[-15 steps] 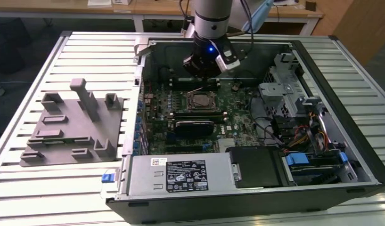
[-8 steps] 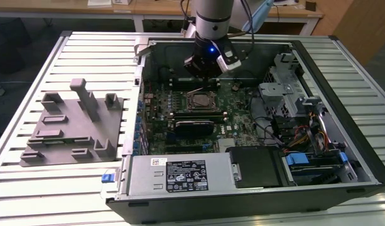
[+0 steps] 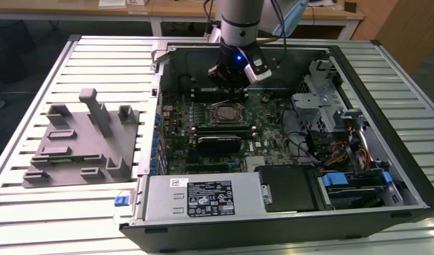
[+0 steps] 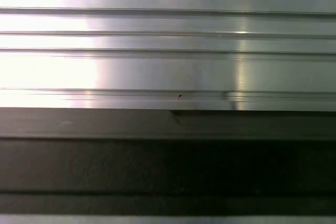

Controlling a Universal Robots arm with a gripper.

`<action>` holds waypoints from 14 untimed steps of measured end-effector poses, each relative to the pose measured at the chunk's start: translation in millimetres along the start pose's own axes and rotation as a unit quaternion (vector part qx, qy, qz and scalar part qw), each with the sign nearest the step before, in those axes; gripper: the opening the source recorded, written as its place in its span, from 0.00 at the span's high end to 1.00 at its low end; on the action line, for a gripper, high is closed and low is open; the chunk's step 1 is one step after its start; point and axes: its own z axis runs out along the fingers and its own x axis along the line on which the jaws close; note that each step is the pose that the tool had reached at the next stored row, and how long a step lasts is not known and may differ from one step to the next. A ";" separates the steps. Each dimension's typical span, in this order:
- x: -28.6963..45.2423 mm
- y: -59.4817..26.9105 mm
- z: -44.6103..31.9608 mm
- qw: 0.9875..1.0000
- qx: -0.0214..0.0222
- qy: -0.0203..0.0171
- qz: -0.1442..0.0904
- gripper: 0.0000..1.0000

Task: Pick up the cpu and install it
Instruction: 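Install the first cpu locking lever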

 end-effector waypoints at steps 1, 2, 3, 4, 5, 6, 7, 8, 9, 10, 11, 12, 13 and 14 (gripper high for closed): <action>-0.1 0.0 0.6 1.000 0.000 0.000 0.000 0.89; -0.2 0.0 1.1 1.000 0.000 0.000 0.000 0.89; -0.3 -0.1 2.3 1.000 0.000 0.000 0.000 0.89; -0.3 -0.1 2.9 1.000 0.000 0.000 0.000 0.89; -0.3 -0.1 3.3 1.000 0.000 0.000 0.000 0.89; -0.4 -0.1 3.8 1.000 0.000 0.000 0.000 0.89; -0.4 -0.1 4.2 1.000 0.000 0.000 0.000 0.89; -0.7 -0.2 5.8 1.000 0.000 0.000 0.000 0.89; -0.8 -0.2 6.1 1.000 0.000 0.000 0.000 0.89; -0.9 -0.2 6.6 1.000 0.000 0.000 0.000 0.89; -1.0 -0.2 6.9 1.000 0.000 0.000 0.000 0.89; -1.1 -0.2 7.3 1.000 0.000 0.000 0.000 0.89; -1.1 -0.2 7.7 1.000 0.000 0.000 0.000 0.89; -1.2 -0.2 8.1 1.000 0.000 0.000 0.000 0.89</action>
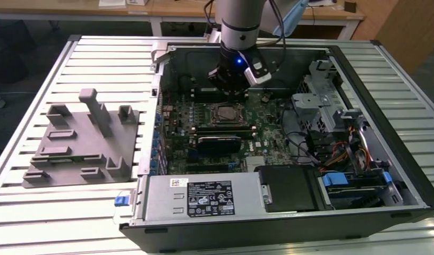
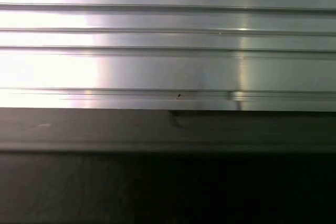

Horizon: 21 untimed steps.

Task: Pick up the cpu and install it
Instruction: 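Install the first cpu locking lever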

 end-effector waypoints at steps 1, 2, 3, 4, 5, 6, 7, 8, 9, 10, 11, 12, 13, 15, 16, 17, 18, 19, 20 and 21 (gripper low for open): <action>-0.1 0.0 0.3 1.000 0.000 0.000 0.000 0.89; -0.2 0.0 0.6 1.000 0.000 0.000 0.000 0.89; -0.2 -0.1 0.7 1.000 0.000 0.000 0.000 0.89; -0.3 -0.1 0.8 1.000 0.000 0.000 0.000 0.89; -0.3 0.0 0.8 1.000 0.000 0.000 0.000 0.89; -0.3 0.0 0.9 1.000 0.000 0.000 0.000 0.89; -0.3 0.0 0.9 1.000 0.000 0.000 0.000 0.89; -0.4 0.0 1.0 1.000 0.001 0.000 0.000 0.89; -0.4 0.0 1.1 1.000 0.001 0.000 0.000 0.89; -0.4 0.0 1.0 1.000 0.002 0.000 0.000 0.89; -0.4 0.0 1.1 1.000 0.002 0.000 0.000 0.89; -0.4 0.0 1.4 1.000 0.003 0.000 0.000 0.89; -0.5 0.0 1.8 1.000 0.003 0.000 0.000 0.89; -0.6 -0.1 3.0 1.000 0.004 0.000 0.000 0.89; -0.8 -0.1 3.6 1.000 0.005 0.000 0.000 0.89; -0.8 -0.1 4.0 1.000 0.005 0.000 0.000 0.89; -0.9 -0.2 4.1 1.000 0.005 0.000 0.000 0.89; -0.9 -0.2 4.1 1.000 0.006 0.000 0.000 0.89; -0.9 -0.2 4.1 1.000 0.006 0.000 0.000 0.89; -1.0 -0.2 4.2 1.000 0.006 0.000 0.000 0.89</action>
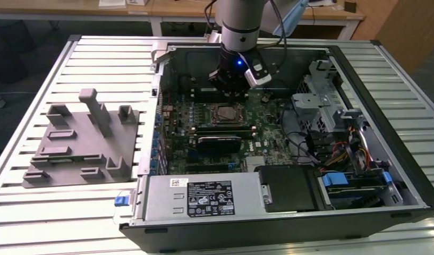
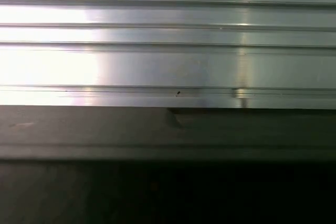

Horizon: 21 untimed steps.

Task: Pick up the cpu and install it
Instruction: 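Install the first cpu locking lever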

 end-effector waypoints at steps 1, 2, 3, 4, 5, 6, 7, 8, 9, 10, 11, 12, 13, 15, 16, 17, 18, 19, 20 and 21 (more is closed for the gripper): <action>-0.1 0.0 0.1 1.000 0.000 0.000 0.000 0.89; -0.1 0.1 0.5 1.000 0.000 0.000 0.000 0.89; -0.2 0.1 0.8 1.000 0.001 0.000 0.000 0.89; -0.2 0.0 1.0 1.000 0.002 0.000 0.000 0.89; -0.2 0.0 1.3 1.000 0.004 0.000 0.000 0.89; -0.2 -0.1 1.5 1.000 0.005 0.000 0.000 0.89; -0.2 -0.1 1.7 1.000 0.007 0.000 0.000 0.89; -0.2 -0.1 1.9 1.000 0.009 0.000 0.000 0.89; -0.2 0.0 2.1 1.000 0.011 0.000 0.000 0.89; -0.3 0.0 2.2 1.000 0.011 0.000 0.000 0.89; -0.3 0.0 2.2 1.000 0.012 0.000 0.000 0.89; -0.3 0.0 2.3 1.000 0.013 0.000 0.000 0.89; -0.2 0.0 2.5 1.000 0.014 0.000 0.000 0.89; -0.2 -0.1 3.0 1.000 0.016 0.000 0.000 0.89; -0.2 -0.1 3.3 1.000 0.017 0.000 0.000 0.89; -0.2 -0.1 3.7 1.000 0.018 0.001 0.000 0.89; -0.2 -0.2 4.2 1.000 0.018 0.001 0.000 0.89; -0.2 -0.2 4.7 1.000 0.018 0.001 0.000 0.89; -0.2 -0.2 5.2 1.000 0.018 0.001 0.000 0.89; -0.3 -0.2 5.6 1.000 0.018 0.001 0.000 0.89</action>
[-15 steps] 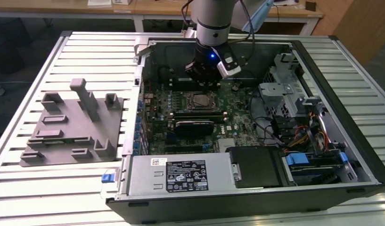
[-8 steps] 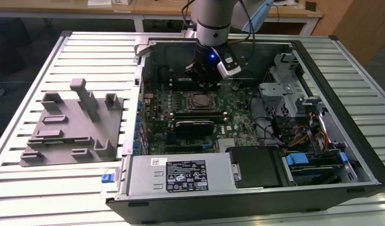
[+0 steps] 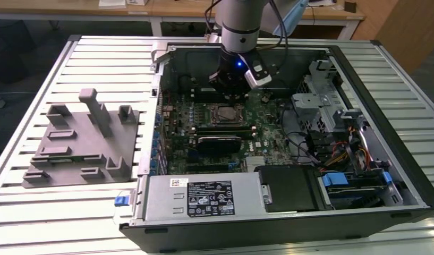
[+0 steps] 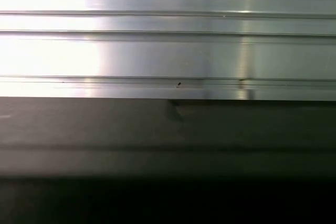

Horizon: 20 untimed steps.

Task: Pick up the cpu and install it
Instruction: 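Install the first cpu locking lever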

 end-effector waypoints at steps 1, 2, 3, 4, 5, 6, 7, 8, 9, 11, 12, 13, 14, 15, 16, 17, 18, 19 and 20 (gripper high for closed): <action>-0.1 0.0 0.4 1.000 0.000 0.000 0.000 0.89; -0.1 0.0 0.6 1.000 0.000 0.000 0.000 0.89; -0.1 -0.1 0.6 1.000 0.000 0.000 0.000 0.89; -0.1 -0.1 0.6 1.000 -0.001 0.000 0.000 0.89; -0.1 0.0 0.6 1.000 -0.001 0.000 0.000 0.89; -0.1 -0.2 0.5 1.000 -0.001 0.000 0.000 0.89; -0.1 -0.1 0.4 1.000 -0.001 0.000 0.000 0.89; -0.1 0.0 0.4 1.000 -0.001 0.000 0.000 0.89; 0.0 0.0 0.3 1.000 -0.001 0.000 0.000 0.89; 0.0 0.1 -0.1 1.000 -0.001 0.000 0.000 0.89; -0.2 0.5 -0.5 1.000 -0.002 0.000 0.000 0.89; -0.2 0.4 -1.1 1.000 -0.002 0.000 0.000 0.89; -0.3 0.5 -1.6 1.000 -0.002 0.000 0.000 0.89; -0.4 0.7 -2.2 1.000 -0.003 0.000 0.000 0.89; -0.5 0.8 -3.1 1.000 -0.003 0.000 0.000 0.89; -0.4 0.0 -18.1 1.000 -0.003 0.001 0.000 0.89; -0.4 -0.6 -18.0 1.000 -0.003 0.001 0.000 0.89; -0.4 -1.0 -18.1 1.000 -0.003 0.001 0.000 0.89; -0.4 -1.5 -18.1 1.000 -0.003 0.001 0.000 0.89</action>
